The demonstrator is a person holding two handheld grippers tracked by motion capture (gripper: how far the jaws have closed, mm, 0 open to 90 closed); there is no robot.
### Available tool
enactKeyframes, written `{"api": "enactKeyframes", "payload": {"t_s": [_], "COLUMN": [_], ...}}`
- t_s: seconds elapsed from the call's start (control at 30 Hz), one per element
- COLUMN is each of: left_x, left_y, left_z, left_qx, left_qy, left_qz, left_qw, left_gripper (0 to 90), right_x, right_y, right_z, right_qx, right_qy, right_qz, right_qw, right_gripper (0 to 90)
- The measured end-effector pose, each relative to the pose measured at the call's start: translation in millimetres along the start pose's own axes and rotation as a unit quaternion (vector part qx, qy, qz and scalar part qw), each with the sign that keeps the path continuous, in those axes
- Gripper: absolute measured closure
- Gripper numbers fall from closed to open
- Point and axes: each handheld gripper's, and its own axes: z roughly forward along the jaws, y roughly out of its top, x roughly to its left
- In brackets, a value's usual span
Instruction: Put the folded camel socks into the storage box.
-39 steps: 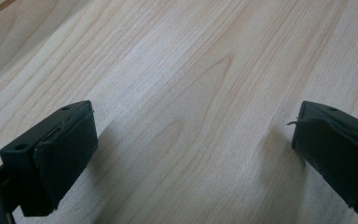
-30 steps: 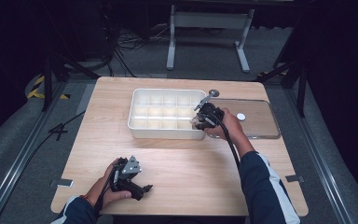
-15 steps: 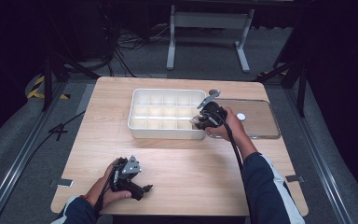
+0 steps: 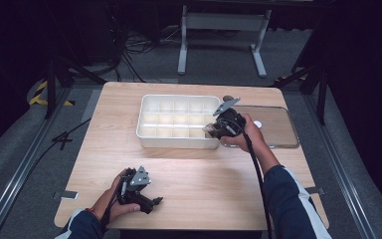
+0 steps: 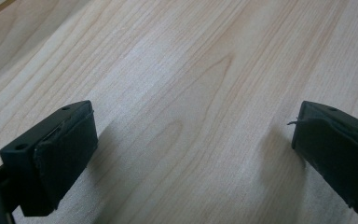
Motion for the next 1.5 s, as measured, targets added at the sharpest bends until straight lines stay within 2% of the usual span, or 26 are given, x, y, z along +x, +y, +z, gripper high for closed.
{"api": "enactKeyframes", "payload": {"t_s": [0.23,0.43,0.6,0.9,1.1,1.5], "left_x": [0.0,0.1,0.2,0.0,0.0,-0.1], "left_y": [0.0,0.0,0.0,0.1,0.2,0.2], "left_z": [0.0,-0.1,0.0,0.2,0.4,0.4], "left_qx": [0.000,0.001,0.001,0.000,0.000,0.000], "left_qy": [0.000,0.000,0.000,0.001,0.001,0.001], "left_qz": [0.000,0.001,0.001,-0.001,-0.001,-0.002], "left_qw": [1.0000,1.0000,1.0000,1.0000,1.0000,1.0000], "left_gripper": [0.3,0.3,0.3,0.2,0.2,0.2], "right_x": [1.5,5.3,7.0,12.4,19.0,30.7], "right_y": [-2.8,-7.5,-13.8,-24.1,-28.1,-41.8], "right_z": [-10.3,-20.0,-30.7,-43.3,-51.7,-64.5], "right_qx": [-0.010,-0.024,-0.032,-0.039,-0.046,-0.053], "right_qy": [-0.003,-0.018,-0.022,-0.033,-0.041,-0.048], "right_qz": [0.005,0.000,0.007,0.000,-0.011,-0.024], "right_qw": [0.9999,0.9995,0.9992,0.9987,0.9980,0.9971], "right_gripper": [56.1,50.5,45.5,37.1,34.6,35.7]}}
